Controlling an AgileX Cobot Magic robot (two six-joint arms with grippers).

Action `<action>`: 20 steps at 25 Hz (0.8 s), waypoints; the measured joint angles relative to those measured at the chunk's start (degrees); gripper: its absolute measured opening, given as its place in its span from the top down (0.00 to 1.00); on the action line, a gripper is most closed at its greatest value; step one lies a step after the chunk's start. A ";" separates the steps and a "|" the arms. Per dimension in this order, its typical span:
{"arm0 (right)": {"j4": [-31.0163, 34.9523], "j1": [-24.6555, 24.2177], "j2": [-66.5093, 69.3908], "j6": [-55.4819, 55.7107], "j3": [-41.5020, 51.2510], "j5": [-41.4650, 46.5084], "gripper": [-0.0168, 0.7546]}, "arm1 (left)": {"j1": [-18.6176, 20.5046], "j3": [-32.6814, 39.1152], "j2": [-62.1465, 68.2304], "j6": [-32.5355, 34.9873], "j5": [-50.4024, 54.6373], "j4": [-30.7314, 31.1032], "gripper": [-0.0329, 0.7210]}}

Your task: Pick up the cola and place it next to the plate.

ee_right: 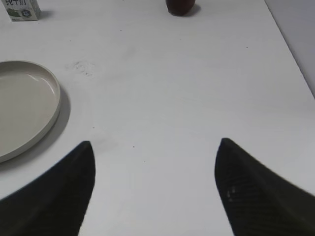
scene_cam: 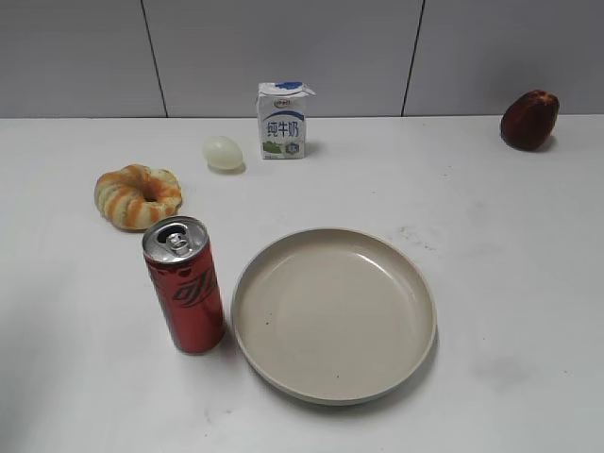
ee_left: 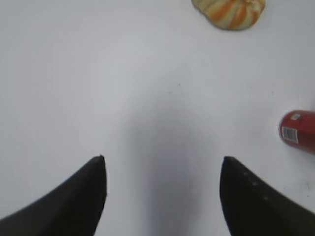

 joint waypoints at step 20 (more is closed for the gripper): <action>0.00 0.00 0.00 0.00 0.00 0.00 0.24 | -0.06 35.14 -45.42 0.00 -8.48 2.01 0.24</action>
